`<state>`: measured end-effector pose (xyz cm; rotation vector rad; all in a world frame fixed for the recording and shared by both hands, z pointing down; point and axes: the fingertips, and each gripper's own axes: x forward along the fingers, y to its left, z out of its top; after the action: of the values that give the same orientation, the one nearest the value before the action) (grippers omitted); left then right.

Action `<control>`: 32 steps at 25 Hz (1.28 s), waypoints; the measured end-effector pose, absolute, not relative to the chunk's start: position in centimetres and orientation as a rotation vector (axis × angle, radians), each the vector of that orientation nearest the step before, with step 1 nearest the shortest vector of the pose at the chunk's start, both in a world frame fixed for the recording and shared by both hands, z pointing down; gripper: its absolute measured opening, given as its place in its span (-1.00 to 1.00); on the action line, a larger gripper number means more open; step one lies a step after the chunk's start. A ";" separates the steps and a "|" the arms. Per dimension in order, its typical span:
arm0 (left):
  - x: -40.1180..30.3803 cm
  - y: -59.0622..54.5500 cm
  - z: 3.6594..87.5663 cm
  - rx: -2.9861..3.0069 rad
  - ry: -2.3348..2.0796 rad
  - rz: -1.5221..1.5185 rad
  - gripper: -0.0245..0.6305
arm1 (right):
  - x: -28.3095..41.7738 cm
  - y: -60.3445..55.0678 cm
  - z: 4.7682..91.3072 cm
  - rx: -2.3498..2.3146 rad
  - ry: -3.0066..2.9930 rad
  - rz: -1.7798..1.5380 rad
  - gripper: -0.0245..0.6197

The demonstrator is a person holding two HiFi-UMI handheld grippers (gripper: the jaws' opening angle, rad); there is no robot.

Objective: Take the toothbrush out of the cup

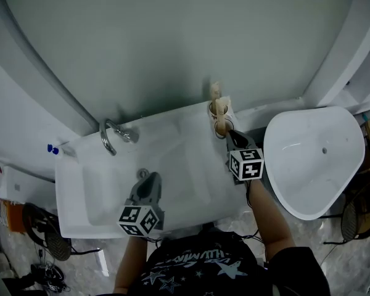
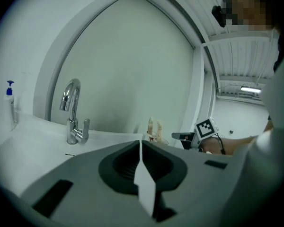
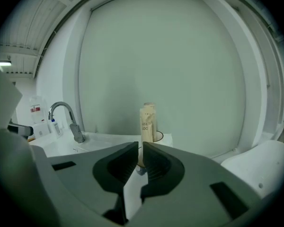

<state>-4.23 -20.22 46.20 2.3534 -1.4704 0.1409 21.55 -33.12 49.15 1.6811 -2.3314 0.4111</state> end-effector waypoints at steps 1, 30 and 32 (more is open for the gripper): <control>-4.1 -20.3 46.3 2.350 -1.475 0.144 -0.84 | 21.6 -33.7 49.2 1.672 -2.328 0.404 -0.86; -3.9 -19.2 48.4 2.251 -1.586 0.166 -0.84 | 20.9 -39.6 51.1 1.560 -2.269 0.364 -0.83; -3.7 -19.3 48.4 2.259 -1.575 0.170 -0.84 | 21.0 -39.4 50.2 1.569 -2.284 0.352 -0.84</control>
<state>-3.67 -19.26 48.35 2.2588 -1.5748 0.1696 20.95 -39.38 50.17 1.5690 -2.2840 0.3515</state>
